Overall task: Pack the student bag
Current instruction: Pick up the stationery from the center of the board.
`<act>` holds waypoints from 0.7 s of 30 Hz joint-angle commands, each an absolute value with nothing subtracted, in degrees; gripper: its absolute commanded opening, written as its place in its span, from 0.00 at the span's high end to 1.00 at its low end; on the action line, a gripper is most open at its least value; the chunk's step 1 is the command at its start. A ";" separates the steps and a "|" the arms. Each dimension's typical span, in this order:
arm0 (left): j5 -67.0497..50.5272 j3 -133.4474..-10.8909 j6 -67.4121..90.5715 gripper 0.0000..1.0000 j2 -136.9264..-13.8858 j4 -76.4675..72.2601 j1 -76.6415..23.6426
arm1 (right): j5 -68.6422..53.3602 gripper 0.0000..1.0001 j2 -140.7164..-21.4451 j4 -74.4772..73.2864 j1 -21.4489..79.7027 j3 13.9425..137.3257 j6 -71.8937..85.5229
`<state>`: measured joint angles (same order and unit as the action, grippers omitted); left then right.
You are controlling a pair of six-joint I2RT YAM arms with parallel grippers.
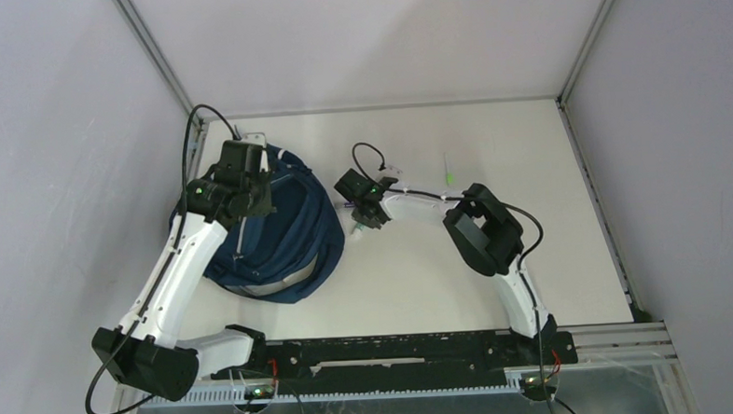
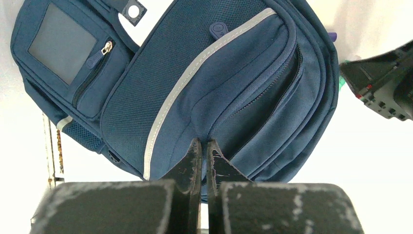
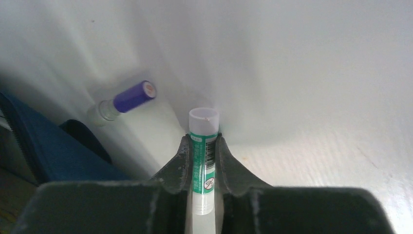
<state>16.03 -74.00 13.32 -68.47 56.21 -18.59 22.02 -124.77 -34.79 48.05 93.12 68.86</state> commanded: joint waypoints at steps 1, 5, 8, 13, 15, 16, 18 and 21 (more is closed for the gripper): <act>14.60 -73.65 14.68 1.00 -65.97 51.70 -18.46 | 21.46 0.92 -119.96 -34.05 46.38 85.62 69.34; 14.33 -73.57 14.76 1.00 -65.84 51.70 -18.51 | 21.47 1.00 -114.65 -31.97 44.59 78.26 68.90; 14.28 -73.59 14.77 1.00 -65.74 51.60 -18.45 | 20.41 1.00 -109.87 -29.20 45.22 75.96 64.66; 14.21 -73.99 14.24 1.00 -65.91 52.62 -18.44 | 18.54 1.00 -99.72 -17.29 50.97 73.37 56.06; 14.41 -73.92 14.24 1.00 -65.71 52.88 -18.38 | 16.52 1.00 -96.88 -9.92 53.06 70.94 54.27; 14.48 -73.83 14.24 1.00 -65.55 52.91 -18.37 | 15.49 1.00 -95.96 -6.48 53.92 69.86 53.76; 14.25 -73.70 14.24 1.00 -65.16 52.96 -18.37 | 13.62 1.00 -95.33 -1.14 55.35 68.90 53.22; 13.95 -73.57 14.20 1.00 -64.83 52.96 -18.39 | 9.06 1.00 -96.55 6.84 56.43 68.91 52.70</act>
